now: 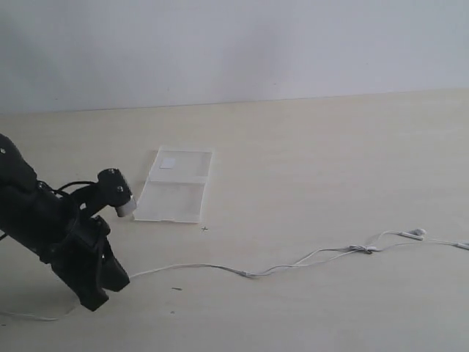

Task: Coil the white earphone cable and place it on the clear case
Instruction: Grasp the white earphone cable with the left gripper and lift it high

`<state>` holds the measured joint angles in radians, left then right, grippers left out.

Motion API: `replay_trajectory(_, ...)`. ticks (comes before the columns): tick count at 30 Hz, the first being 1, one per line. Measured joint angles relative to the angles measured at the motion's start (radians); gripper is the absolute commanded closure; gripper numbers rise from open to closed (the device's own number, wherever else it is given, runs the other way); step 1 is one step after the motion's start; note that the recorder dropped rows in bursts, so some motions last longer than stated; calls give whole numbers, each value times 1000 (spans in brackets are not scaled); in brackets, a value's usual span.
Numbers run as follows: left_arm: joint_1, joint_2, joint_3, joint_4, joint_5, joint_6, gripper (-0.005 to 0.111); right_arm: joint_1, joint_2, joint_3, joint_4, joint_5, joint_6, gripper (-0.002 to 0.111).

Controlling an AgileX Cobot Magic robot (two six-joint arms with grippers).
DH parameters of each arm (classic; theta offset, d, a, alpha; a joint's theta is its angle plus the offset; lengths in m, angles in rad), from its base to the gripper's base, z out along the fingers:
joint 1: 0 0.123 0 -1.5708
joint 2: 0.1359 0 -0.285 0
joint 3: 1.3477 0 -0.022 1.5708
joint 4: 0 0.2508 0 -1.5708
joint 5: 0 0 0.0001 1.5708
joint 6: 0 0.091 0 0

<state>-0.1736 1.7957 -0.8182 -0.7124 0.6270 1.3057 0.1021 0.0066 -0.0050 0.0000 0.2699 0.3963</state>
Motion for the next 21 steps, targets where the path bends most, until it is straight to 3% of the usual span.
replay_trajectory(10, 0, -378, -19, -75, 19, -36, 107, 0, 0, 0, 0, 0, 0, 108)
replay_trajectory(21, 0, -716, -280, -119, 133, -214, 107, 0, 0, 0, 0, 0, 0, 108)
